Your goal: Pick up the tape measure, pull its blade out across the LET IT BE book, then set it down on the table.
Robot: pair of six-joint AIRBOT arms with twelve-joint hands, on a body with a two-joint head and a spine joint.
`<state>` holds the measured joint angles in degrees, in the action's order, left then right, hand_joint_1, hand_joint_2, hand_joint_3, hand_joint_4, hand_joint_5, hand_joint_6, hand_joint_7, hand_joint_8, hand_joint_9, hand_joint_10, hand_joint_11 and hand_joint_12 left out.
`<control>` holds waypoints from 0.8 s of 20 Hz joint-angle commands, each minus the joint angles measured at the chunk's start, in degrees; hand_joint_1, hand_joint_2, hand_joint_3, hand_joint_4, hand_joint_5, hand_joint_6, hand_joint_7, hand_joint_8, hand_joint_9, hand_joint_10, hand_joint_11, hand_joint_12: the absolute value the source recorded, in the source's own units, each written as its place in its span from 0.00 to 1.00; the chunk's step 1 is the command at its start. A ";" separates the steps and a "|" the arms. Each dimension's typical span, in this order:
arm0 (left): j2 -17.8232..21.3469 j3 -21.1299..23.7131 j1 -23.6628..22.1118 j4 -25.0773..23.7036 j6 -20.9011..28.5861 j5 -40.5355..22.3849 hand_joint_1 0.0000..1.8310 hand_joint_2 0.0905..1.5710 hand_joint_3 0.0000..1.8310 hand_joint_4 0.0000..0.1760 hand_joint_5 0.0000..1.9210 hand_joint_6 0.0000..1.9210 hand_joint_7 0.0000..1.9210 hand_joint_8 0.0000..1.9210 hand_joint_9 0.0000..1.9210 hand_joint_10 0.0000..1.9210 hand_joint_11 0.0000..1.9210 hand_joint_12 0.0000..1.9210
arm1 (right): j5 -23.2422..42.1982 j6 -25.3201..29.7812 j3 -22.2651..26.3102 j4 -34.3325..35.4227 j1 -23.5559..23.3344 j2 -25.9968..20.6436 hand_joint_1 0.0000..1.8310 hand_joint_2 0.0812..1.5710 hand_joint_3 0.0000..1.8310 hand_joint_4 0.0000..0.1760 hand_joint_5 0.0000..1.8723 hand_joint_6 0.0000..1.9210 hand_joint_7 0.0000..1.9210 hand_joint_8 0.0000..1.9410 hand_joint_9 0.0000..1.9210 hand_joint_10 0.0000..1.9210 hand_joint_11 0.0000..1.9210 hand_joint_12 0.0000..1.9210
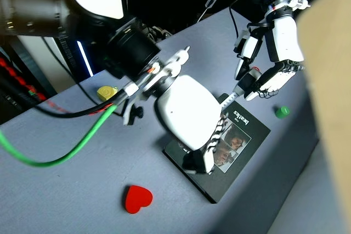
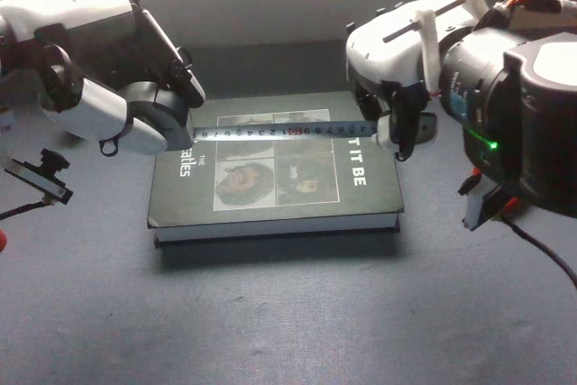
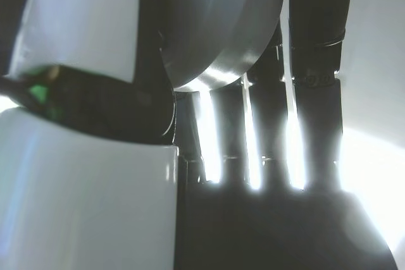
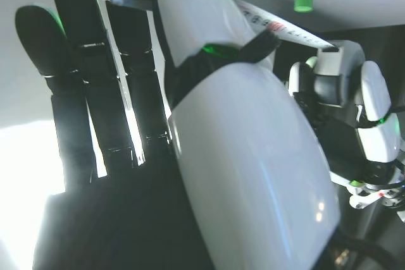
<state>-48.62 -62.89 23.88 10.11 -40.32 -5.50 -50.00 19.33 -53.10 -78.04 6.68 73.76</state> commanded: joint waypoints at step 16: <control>0.56 -0.31 0.02 0.51 0.01 -6.77 0.76 0.64 0.00 0.00 0.69 0.01 0.57 0.42 0.55 0.58 0.62 0.45 | 2.96 -3.51 -0.62 -8.98 1.00 -7.41 0.64 0.74 0.00 0.18 0.45 0.62 0.47 0.59 0.47 0.32 0.34 0.67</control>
<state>-48.66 -62.92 24.47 11.00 -39.99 -6.63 -44.49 16.95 -53.15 -81.97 7.81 67.24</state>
